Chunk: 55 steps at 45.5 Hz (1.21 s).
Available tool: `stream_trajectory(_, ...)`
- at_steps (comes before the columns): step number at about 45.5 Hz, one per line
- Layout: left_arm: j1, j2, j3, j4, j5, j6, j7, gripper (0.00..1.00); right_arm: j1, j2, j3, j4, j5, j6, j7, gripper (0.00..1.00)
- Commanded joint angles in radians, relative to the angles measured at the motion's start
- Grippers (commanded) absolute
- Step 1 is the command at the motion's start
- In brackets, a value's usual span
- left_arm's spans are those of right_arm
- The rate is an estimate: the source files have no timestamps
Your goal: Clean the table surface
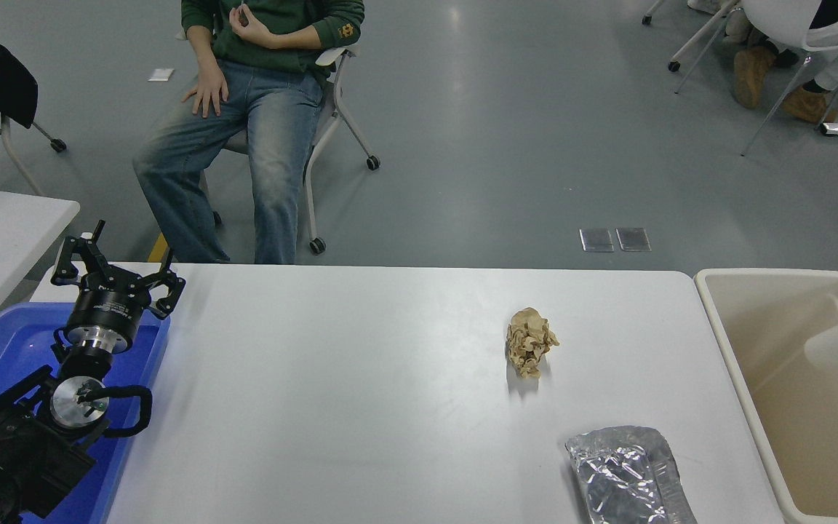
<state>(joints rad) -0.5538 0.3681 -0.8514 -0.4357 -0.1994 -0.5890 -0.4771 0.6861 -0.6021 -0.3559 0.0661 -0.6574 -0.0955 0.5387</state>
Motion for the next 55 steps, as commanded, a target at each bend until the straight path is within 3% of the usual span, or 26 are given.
stream_trajectory(1, 0.0, 0.0, 0.0, 0.0, 0.0, 0.0, 0.0, 1.0, -0.011, 0.047, 0.003, -0.054, 0.055, 0.007, -0.046, 0.0)
stream_trajectory(47, 0.0, 0.0, 0.0, 0.0, 0.0, 0.0, 0.0, 1.0, -0.039, 0.071, 0.0, -0.078, 0.075, 0.005, -0.071, 0.0)
stream_trajectory(54, 0.0, 0.0, 0.0, 0.0, 0.0, 0.0, 0.0, 1.0, -0.039, 0.071, 0.002, -0.078, 0.075, 0.005, -0.082, 0.53)
stream_trajectory(55, 0.0, 0.0, 0.0, 0.0, 0.0, 0.0, 0.0, 1.0, -0.039, 0.07, 0.003, -0.078, 0.075, 0.007, -0.083, 0.64)
